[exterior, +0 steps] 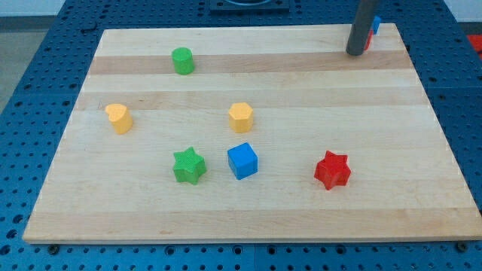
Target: Slide the green circle towards the top right
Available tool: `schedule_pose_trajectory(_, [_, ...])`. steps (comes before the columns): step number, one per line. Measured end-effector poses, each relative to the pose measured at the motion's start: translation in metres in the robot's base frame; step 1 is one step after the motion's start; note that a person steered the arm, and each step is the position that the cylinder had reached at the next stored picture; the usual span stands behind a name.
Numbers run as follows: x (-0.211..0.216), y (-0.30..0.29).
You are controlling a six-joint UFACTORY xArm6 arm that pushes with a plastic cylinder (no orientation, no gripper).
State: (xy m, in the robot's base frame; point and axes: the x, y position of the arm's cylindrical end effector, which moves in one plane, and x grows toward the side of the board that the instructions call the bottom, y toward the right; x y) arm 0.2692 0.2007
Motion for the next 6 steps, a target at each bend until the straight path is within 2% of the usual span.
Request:
schedule_pose_trajectory(2, [-0.001, 0.025])
schedule_pose_trajectory(3, [0.021, 0.003])
schedule_pose_trajectory(4, [0.022, -0.077])
schedule_pose_trajectory(5, [0.024, -0.182])
schedule_pose_trajectory(6, [0.040, -0.261])
